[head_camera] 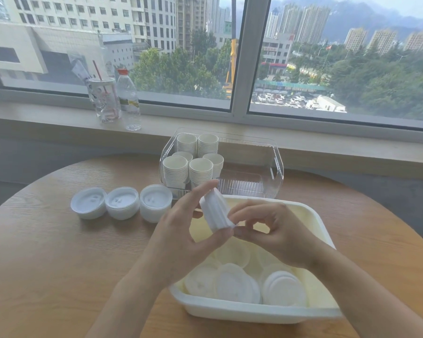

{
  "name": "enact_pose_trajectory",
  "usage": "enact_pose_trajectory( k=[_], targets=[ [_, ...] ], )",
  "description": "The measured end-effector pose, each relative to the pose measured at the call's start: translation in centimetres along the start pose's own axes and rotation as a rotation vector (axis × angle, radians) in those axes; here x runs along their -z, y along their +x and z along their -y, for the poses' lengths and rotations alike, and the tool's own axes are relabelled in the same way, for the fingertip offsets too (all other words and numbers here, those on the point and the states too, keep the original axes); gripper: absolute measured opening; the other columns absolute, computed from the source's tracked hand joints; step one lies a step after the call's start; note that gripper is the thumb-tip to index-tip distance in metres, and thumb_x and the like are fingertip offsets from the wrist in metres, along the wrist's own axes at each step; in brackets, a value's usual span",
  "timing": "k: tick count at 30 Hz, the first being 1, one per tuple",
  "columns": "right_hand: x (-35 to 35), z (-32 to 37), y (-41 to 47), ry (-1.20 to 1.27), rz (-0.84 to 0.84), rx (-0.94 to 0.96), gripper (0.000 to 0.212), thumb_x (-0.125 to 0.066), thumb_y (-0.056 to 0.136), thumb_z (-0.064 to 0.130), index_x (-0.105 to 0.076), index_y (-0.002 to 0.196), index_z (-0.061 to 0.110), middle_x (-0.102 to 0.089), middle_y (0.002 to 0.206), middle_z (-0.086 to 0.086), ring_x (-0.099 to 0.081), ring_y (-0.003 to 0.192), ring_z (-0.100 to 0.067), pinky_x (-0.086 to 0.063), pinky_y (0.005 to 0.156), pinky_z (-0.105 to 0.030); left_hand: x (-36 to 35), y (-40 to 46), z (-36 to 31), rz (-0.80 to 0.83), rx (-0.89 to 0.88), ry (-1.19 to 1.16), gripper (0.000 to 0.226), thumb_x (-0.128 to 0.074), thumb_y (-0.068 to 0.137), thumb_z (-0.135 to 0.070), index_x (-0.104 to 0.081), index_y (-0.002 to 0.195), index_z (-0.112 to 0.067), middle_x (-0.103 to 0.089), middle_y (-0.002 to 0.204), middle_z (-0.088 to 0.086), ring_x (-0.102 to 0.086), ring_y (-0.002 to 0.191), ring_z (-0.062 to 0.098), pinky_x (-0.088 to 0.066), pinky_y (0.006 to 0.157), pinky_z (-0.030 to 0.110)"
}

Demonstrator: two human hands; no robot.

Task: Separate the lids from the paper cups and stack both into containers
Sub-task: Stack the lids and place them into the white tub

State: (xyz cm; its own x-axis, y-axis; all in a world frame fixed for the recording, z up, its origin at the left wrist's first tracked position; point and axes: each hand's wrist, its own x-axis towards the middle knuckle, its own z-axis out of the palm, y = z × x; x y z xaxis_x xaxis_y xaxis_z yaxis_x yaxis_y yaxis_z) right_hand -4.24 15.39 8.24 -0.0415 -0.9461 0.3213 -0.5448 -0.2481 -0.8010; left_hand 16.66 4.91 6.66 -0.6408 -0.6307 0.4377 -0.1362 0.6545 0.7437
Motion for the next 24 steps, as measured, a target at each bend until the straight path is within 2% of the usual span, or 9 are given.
enact_pose_trajectory(
  k=[2, 5, 7, 10, 13, 15, 18, 21, 24],
  targets=[
    [0.0, -0.1, 0.0, 0.028, 0.034, -0.011, 0.012, -0.077, 0.093, 0.007, -0.082, 0.103, 0.011, -0.075, 0.112, 0.003, -0.071, 0.102, -0.022, -0.057, 0.086, -0.037, 0.0, 0.0, -0.1, 0.009, -0.02, 0.015, 0.074, -0.084, 0.084, -0.045, -0.045, 0.145, -0.055, -0.06, 0.133, -0.03, -0.061, 0.122, 0.003, -0.045, 0.098, 0.012],
    [0.4, 0.1, -0.1, 0.01, 0.055, -0.053, 0.012, -0.079, 0.092, 0.023, -0.083, 0.103, 0.021, -0.066, 0.13, 0.008, -0.061, 0.128, -0.017, -0.05, 0.102, -0.025, 0.2, -0.1, -0.2, 0.017, -0.028, 0.0, 0.071, -0.086, 0.083, -0.037, -0.049, 0.141, -0.055, -0.061, 0.132, -0.028, -0.06, 0.123, 0.006, -0.043, 0.097, 0.011],
    [0.6, 0.4, -0.1, 0.064, 0.034, -0.078, 0.015, -0.08, 0.089, 0.029, -0.083, 0.103, 0.023, -0.061, 0.14, 0.01, -0.056, 0.136, -0.013, -0.049, 0.106, -0.025, 0.3, -0.2, -0.2, 0.027, -0.051, 0.008, 0.073, -0.088, 0.083, -0.03, -0.05, 0.14, -0.057, -0.059, 0.133, -0.029, -0.06, 0.123, 0.005, -0.042, 0.096, 0.01],
    [0.5, 0.7, -0.1, 0.132, -0.014, -0.081, 0.027, -0.088, 0.083, 0.022, -0.079, 0.108, 0.016, -0.062, 0.141, 0.007, -0.06, 0.133, -0.018, -0.056, 0.102, -0.038, 0.3, -0.3, -0.4, 0.065, -0.083, 0.038, 0.076, -0.088, 0.083, -0.028, -0.049, 0.141, -0.057, -0.057, 0.137, -0.03, -0.058, 0.123, 0.004, -0.042, 0.097, 0.01],
    [0.2, 0.9, -0.2, 0.184, -0.008, -0.093, 0.048, -0.089, 0.079, 0.011, -0.07, 0.123, 0.012, -0.068, 0.135, 0.002, -0.064, 0.129, -0.018, -0.058, 0.099, -0.041, 0.3, -0.3, -0.2, 0.083, -0.104, 0.057, 0.076, -0.088, 0.082, -0.027, -0.051, 0.145, -0.049, -0.057, 0.141, -0.024, -0.055, 0.131, 0.008, -0.042, 0.098, 0.013],
    [0.1, 1.2, -0.4, 0.161, -0.004, -0.121, 0.058, -0.089, 0.08, 0.014, -0.063, 0.131, 0.018, -0.071, 0.132, 0.005, -0.063, 0.13, -0.013, -0.058, 0.1, -0.04, 0.3, -0.3, -0.3, 0.09, -0.107, 0.06, 0.077, -0.088, 0.082, -0.028, -0.051, 0.146, -0.048, -0.057, 0.142, -0.022, -0.053, 0.133, 0.009, -0.041, 0.098, 0.011],
    [0.2, 1.5, -0.6, 0.062, -0.007, -0.162, 0.061, -0.087, 0.082, 0.023, -0.059, 0.136, 0.028, -0.07, 0.131, 0.013, -0.065, 0.126, -0.007, -0.057, 0.102, -0.041, 0.5, -0.6, -0.4, 0.085, -0.108, 0.062, 0.08, -0.089, 0.082, -0.027, -0.049, 0.147, -0.05, -0.057, 0.139, -0.026, -0.053, 0.131, 0.004, -0.039, 0.097, 0.009],
    [0.7, 1.6, -0.7, 0.113, -0.044, -0.161, 0.065, -0.087, 0.084, 0.014, -0.058, 0.139, 0.031, -0.069, 0.135, 0.007, -0.066, 0.126, -0.015, -0.057, 0.102, -0.046, 0.6, -0.6, -0.6, 0.059, -0.069, 0.064, 0.083, -0.091, 0.08, -0.028, -0.046, 0.145, -0.056, -0.056, 0.131, -0.035, -0.056, 0.117, -0.003, -0.038, 0.092, 0.004],
    [1.0, 2.0, -0.7, 0.224, -0.036, -0.147, 0.074, -0.085, 0.082, 0.003, -0.053, 0.144, 0.029, -0.064, 0.14, 0.002, -0.062, 0.133, -0.02, -0.055, 0.106, -0.049, 0.8, -0.5, -1.0, 0.086, -0.035, 0.062, 0.083, -0.09, 0.079, -0.033, -0.044, 0.145, -0.057, -0.054, 0.128, -0.04, -0.055, 0.116, -0.004, -0.039, 0.089, 0.005]
  ],
)
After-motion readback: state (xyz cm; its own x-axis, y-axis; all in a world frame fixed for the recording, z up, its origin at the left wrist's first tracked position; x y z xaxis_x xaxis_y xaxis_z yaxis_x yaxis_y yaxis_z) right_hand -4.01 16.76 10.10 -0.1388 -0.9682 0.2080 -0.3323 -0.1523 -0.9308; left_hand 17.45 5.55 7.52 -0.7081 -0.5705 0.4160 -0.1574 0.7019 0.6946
